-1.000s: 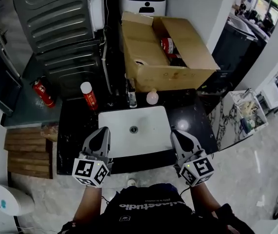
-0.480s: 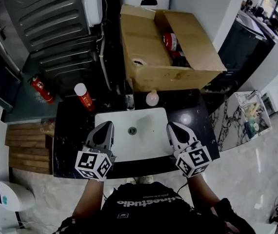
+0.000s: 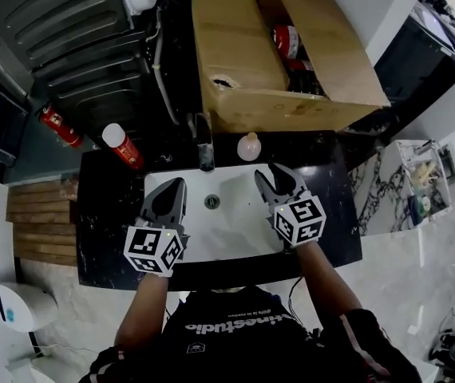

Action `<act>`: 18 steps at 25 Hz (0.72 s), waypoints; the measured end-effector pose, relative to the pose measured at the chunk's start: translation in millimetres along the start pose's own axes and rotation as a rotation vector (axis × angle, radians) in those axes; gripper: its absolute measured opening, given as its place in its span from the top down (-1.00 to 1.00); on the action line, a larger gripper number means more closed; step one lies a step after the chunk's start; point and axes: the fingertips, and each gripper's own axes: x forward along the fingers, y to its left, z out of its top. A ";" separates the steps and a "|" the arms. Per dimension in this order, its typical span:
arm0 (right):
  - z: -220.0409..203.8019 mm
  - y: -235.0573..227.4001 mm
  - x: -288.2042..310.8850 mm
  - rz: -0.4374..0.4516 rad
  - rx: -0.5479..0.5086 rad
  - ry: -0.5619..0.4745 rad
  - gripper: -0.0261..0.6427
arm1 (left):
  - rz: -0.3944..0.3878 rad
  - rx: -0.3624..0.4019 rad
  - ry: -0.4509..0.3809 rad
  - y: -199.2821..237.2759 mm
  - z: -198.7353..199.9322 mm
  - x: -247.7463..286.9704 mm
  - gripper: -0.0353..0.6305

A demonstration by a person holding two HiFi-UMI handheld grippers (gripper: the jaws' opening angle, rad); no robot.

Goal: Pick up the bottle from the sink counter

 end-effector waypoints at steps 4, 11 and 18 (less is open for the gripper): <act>-22.4 -32.9 51.8 -0.013 0.003 0.049 0.29 | 0.014 -0.005 0.020 12.1 -7.0 17.9 0.85; -56.3 -69.7 124.5 -0.058 0.004 0.116 0.23 | 0.065 -0.024 0.066 43.2 -28.5 29.8 0.85; -58.6 -78.2 147.5 -0.087 -0.050 0.131 0.37 | 0.116 -0.036 0.083 59.2 -34.7 17.9 0.85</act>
